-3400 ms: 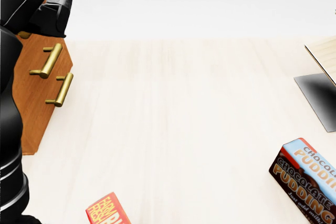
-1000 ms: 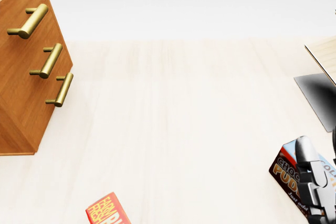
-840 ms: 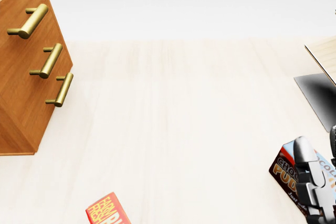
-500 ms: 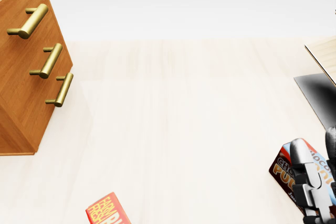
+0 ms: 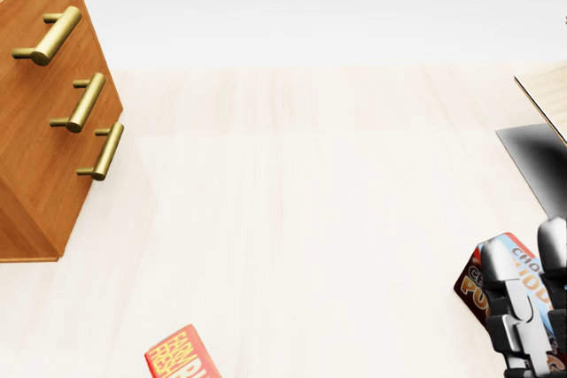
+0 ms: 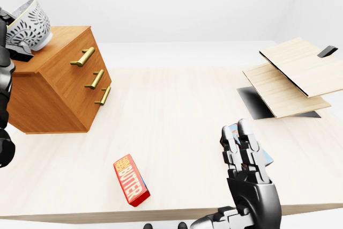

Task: Close the top drawer of the cabinet and put the bowl on top of it.

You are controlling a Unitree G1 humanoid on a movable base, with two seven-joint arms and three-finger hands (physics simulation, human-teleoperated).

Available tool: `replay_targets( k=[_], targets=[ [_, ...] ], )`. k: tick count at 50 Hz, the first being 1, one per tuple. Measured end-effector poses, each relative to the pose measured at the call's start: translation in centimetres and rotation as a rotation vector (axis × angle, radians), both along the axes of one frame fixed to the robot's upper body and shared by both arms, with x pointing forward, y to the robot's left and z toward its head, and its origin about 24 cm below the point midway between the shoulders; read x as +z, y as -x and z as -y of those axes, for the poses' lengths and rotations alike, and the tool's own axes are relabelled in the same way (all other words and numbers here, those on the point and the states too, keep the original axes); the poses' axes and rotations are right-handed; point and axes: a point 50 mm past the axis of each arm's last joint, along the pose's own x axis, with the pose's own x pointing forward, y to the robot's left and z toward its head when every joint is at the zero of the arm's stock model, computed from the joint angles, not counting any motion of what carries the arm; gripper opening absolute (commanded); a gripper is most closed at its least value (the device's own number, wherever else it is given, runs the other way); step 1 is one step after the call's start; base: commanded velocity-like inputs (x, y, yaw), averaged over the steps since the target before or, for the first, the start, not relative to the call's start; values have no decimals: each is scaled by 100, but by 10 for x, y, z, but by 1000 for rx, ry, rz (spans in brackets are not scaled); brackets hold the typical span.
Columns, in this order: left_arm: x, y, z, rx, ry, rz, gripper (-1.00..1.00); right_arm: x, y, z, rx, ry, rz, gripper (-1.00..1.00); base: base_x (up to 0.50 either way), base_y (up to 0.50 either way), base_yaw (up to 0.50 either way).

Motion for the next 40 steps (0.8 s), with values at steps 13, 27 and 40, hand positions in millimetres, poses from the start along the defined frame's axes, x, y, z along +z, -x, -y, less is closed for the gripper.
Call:
replay_targets(
  k=[13,27,40],
  targets=[
    [0,-2,4,-7,-27,-24,84,-1,-1,-1,2,0,-8,100,0,0,0],
    [10,0,1,-9,1,8,100,-1,-1,-1,5,-1,-14,100,0,0,0],
    [0,-2,4,-30,36,-13,100,-1,0,-1,5,1,-12,100,0,0,0]
  ],
)
